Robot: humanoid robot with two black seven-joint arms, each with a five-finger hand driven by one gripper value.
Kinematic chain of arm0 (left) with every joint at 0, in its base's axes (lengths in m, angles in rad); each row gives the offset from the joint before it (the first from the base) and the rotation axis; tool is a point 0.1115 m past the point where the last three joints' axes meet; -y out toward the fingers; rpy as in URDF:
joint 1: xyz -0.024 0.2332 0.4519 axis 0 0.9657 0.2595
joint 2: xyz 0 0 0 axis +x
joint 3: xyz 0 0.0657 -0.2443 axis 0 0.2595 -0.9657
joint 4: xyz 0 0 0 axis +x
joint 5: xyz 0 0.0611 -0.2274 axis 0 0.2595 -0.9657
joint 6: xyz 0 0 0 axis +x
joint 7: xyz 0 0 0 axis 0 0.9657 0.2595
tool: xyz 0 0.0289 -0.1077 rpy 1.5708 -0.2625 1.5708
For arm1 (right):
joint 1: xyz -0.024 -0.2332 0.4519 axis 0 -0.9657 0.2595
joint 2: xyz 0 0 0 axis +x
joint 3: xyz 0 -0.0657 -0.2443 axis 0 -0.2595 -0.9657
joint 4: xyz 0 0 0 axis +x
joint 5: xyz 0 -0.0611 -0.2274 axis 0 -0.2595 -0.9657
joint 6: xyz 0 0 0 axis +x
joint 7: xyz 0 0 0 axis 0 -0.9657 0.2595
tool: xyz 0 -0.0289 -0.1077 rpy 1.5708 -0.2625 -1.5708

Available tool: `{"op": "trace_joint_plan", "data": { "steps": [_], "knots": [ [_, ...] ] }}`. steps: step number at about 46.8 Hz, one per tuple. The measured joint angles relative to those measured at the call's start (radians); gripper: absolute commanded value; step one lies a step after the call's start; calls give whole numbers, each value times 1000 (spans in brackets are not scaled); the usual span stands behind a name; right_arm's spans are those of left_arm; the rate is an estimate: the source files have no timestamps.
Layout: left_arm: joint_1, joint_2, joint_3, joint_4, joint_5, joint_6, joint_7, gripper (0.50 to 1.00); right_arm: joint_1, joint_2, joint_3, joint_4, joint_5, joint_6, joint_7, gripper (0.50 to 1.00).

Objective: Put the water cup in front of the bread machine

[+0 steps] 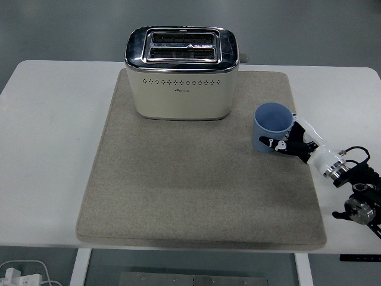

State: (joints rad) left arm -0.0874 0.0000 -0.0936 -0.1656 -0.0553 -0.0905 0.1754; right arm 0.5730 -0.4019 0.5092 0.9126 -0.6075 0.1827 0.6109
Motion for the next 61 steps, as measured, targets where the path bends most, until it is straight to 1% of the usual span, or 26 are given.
{"op": "trace_joint_plan", "data": {
  "steps": [7, 21, 30, 38, 42, 48, 52, 56, 61],
  "knots": [
    [0, 0, 0, 0, 0, 0, 0, 1000, 1, 2, 0, 0, 0, 0, 0, 549],
    [0, 0, 0, 0, 0, 0, 0, 1000, 5, 1, 3, 2, 3, 1, 0, 549],
    [0, 0, 1, -1, 2, 0, 1, 1000, 27, 5, 2, 14, 5, 1, 0, 552],
    [0, 0, 2, 0, 2, 0, 1, 1000, 45, 70, -2, 16, 4, -1, 0, 554],
    [0, 0, 1, 0, 2, 0, 1, 1000, 45, 87, -7, 16, 2, -4, 0, 556],
    [0, 0, 1, -1, 2, 0, 1, 1000, 49, 114, -26, 16, 1, -28, 0, 556],
    [0, 0, 1, -4, 2, -1, 1, 1000, 74, 125, -46, 15, 1, -46, 0, 554],
    [0, 0, 1, -8, 2, -1, 0, 1000, 91, 154, -77, 15, 1, -66, 0, 556],
    [0, 0, 1, -8, 2, -2, 0, 1000, 113, 182, -86, 14, 2, -91, 0, 558]
  ]
}}
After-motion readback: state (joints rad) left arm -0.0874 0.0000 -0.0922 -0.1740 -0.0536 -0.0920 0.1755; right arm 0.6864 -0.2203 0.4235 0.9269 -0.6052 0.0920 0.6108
